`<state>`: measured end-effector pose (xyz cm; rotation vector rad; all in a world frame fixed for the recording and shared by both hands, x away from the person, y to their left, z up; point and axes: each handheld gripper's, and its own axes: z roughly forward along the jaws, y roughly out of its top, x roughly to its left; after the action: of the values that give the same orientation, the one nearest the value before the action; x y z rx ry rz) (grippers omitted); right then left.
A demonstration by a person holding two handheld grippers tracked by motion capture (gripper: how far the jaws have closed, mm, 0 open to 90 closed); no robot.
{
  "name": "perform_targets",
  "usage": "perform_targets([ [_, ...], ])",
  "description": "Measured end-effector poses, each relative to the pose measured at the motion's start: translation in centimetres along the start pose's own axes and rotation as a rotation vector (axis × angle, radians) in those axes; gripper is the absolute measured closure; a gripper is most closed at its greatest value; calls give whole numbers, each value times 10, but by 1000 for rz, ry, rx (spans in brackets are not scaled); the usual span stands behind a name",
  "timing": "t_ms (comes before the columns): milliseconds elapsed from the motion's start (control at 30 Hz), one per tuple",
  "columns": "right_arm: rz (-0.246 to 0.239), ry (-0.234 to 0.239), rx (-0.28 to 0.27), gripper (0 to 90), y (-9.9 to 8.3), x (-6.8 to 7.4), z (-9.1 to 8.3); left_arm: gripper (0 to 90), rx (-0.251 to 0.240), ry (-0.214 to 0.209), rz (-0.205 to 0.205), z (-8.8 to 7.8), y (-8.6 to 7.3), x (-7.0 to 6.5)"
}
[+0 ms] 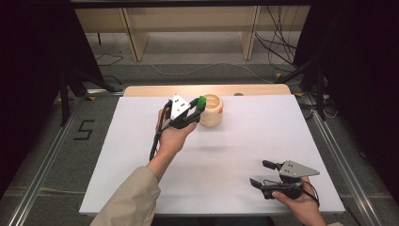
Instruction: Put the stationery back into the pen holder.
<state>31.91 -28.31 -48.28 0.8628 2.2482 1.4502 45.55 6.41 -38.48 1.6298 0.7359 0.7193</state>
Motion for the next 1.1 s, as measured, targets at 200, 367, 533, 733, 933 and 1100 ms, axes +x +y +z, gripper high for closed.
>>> perform_targets([
  [200, 1, 2, -6, 162, 0, 0, 0, 669, -8, -1, -7, 4, 2, -1],
  [367, -1, 1, -1, 162, 0, 0, 0, 669, -13, -7, -6, 8, 5, 0],
  [533, 0, 1, -2, 162, 0, 0, 0, 669, -20, -6, -6, 11, 8, 1],
  [733, 0, 2, -2, 162, 0, 0, 0, 670, -25, -13, -5, 15, 12, 1],
  [933, 1, 2, -2, 162, 0, 0, 0, 669, -22, -16, -11, 19, 12, 1],
  [1100, 4, 2, -4, 162, 0, 0, 0, 670, -23, -13, -13, 23, 14, 3],
])
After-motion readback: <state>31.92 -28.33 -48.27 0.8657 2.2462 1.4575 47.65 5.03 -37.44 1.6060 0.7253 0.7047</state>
